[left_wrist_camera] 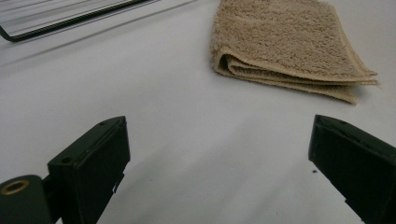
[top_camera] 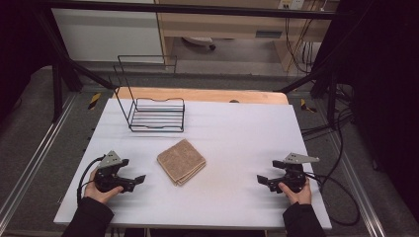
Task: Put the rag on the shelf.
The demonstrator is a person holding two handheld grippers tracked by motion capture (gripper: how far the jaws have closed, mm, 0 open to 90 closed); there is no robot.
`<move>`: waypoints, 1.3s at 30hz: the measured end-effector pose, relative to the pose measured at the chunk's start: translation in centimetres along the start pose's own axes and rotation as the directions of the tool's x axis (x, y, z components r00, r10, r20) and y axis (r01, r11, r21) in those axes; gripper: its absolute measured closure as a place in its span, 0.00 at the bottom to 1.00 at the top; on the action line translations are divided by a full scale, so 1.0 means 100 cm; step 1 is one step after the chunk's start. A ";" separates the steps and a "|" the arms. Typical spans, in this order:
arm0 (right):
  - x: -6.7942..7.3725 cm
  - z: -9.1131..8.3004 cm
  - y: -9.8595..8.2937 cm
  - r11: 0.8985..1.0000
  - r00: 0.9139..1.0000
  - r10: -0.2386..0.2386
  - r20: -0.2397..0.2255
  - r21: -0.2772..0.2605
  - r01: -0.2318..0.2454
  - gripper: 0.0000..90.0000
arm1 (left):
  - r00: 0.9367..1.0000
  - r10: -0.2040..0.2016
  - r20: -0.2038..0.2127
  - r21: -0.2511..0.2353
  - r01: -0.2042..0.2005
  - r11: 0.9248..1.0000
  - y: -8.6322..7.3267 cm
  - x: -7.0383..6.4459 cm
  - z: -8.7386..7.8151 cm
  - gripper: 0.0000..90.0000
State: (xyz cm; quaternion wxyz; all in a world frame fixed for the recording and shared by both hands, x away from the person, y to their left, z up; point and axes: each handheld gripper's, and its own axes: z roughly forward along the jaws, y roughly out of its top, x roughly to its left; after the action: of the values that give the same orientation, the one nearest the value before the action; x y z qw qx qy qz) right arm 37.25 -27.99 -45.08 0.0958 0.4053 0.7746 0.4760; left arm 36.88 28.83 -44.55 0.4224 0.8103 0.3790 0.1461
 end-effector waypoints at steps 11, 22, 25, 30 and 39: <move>0.000 0.000 0.000 1.000 1.000 -0.002 0.001 0.006 0.002 0.01 | 1.000 0.005 0.002 0.007 -0.005 1.000 0.002 -0.004 0.002 0.06; 0.001 0.001 0.000 1.000 1.000 -0.004 0.005 0.014 0.003 0.01 | 1.000 0.013 -0.007 0.033 -0.012 0.999 0.008 -0.011 0.010 0.07; 0.000 0.001 0.000 1.000 1.000 -0.005 0.007 0.013 0.005 0.01 | 1.000 0.011 -0.009 0.043 -0.011 0.999 0.011 -0.014 0.013 0.07; 0.000 0.001 0.000 1.000 1.000 -0.007 0.013 0.017 0.007 0.01 | 1.000 0.010 -0.022 0.053 -0.009 0.999 0.017 -0.017 0.016 0.08; 0.000 0.001 -0.001 1.000 1.000 -0.013 0.017 0.018 0.013 0.01 | 0.999 -0.003 -0.033 0.074 0.006 0.997 0.032 -0.024 0.023 0.12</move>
State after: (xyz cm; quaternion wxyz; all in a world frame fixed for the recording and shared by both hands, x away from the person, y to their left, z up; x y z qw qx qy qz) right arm 37.24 -27.92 -45.16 0.1020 0.4053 0.7805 0.4649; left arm 38.13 24.65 -43.21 0.3860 0.8220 0.3929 0.1443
